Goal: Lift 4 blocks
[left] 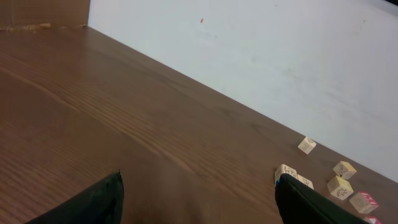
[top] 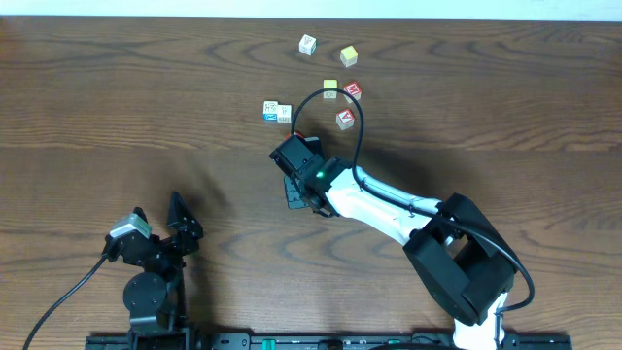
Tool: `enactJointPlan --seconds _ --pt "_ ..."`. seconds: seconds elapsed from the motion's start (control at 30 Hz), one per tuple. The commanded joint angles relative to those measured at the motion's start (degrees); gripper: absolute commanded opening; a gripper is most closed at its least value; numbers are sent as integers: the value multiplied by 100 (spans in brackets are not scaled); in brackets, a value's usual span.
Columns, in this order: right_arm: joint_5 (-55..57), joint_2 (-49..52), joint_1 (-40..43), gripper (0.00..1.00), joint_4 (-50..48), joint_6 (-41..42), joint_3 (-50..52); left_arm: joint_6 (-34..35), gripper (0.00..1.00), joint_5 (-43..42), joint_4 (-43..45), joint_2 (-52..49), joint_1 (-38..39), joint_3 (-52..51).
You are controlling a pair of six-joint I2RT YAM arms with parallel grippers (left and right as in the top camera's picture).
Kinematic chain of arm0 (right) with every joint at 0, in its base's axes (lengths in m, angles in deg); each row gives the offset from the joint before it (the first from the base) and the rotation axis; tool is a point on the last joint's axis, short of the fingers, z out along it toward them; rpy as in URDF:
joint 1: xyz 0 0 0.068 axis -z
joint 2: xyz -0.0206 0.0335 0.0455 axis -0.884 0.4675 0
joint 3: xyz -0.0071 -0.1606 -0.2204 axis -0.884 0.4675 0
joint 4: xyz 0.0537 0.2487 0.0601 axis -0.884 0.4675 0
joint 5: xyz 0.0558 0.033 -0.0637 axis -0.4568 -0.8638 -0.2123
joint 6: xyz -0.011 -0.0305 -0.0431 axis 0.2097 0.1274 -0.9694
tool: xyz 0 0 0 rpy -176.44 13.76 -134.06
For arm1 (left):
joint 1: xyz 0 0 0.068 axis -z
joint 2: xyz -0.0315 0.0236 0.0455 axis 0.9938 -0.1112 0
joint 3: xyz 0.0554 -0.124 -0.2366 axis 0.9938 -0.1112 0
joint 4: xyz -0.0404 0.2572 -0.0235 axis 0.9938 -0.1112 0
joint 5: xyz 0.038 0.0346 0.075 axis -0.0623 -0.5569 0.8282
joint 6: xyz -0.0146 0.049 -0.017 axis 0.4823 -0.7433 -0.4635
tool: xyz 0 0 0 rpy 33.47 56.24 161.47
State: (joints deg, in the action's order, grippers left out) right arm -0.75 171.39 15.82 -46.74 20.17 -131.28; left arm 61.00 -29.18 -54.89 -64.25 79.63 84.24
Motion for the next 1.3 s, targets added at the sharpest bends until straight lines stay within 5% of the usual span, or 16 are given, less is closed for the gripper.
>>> enactJointPlan --seconds 0.0,0.63,0.9,1.27 --pt "166 -2 -57 9 138 188 -79 46 79 55 -214 31 22 -118" --pt "699 -2 -59 8 658 809 -79 46 79 52 -214 31 22 -118" --pt "699 -2 -74 31 710 811 -79 46 78 52 -214 31 22 -118" --pt "702 -2 -74 44 702 811 -79 46 79 52 -214 31 22 -118"
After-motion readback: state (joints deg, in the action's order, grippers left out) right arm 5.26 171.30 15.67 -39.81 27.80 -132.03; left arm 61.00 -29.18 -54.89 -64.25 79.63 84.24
